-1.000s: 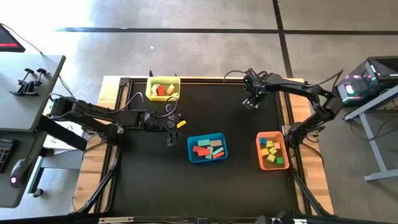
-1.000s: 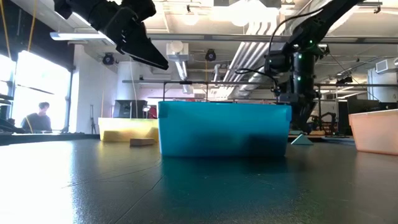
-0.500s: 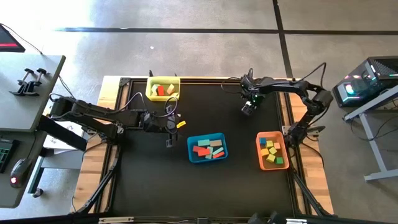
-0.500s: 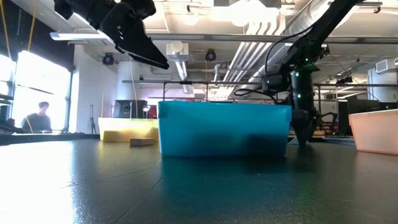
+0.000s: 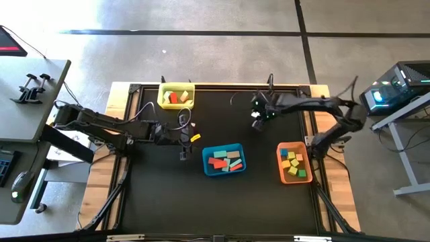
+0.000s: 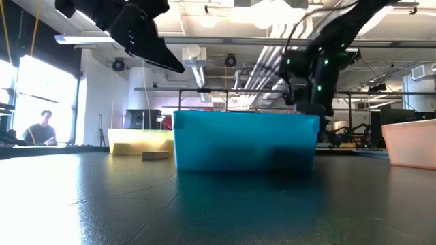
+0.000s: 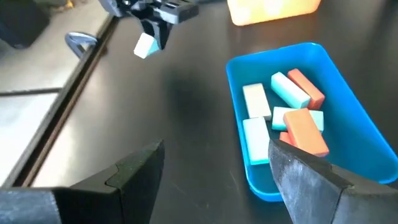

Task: Sort blocks by size
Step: Put the light blue triangular block into the yellow bin

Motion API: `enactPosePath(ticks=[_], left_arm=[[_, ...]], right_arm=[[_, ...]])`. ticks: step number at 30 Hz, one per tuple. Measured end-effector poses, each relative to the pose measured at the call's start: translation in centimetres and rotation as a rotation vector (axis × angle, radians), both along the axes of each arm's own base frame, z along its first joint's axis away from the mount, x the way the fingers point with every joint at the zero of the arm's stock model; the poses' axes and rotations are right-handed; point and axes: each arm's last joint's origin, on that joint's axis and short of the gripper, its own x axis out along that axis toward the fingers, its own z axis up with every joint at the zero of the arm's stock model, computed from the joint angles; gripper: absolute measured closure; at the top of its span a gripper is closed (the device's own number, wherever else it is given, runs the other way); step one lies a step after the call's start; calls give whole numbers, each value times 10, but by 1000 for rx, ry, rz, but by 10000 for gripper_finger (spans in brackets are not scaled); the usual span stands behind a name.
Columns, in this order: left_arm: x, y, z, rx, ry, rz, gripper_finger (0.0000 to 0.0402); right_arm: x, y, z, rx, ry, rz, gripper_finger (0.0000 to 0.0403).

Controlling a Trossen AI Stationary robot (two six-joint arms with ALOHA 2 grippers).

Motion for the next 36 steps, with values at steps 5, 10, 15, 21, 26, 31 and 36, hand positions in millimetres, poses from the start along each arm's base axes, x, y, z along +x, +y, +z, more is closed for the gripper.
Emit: enactPosePath(ticks=[5, 10, 15, 21, 26, 31, 36], left_arm=[[2, -7, 4, 67, -45, 6, 126], [2, -10, -1, 107, -213, -31, 126], [-3, -9, -4, 74, -428, -73, 126], [0, -8, -1, 45, -553, -229, 126], [7, -6, -7, 6, -579, -342, 126], [19, -6, -19, -67, -545, -370, 126], [38, -7, -26, -70, -516, -363, 126]], right_arm=[[18, 54, 16, -104, -204, 49, 276], [34, 119, 29, -270, -423, 83, 276], [49, 179, 41, -419, -685, 129, 276], [67, 223, 43, -484, -917, 255, 276], [79, 234, 34, -510, -988, 319, 276], [84, 236, 26, -503, -1006, 312, 276], [85, 237, 27, -481, -1040, 318, 276]])
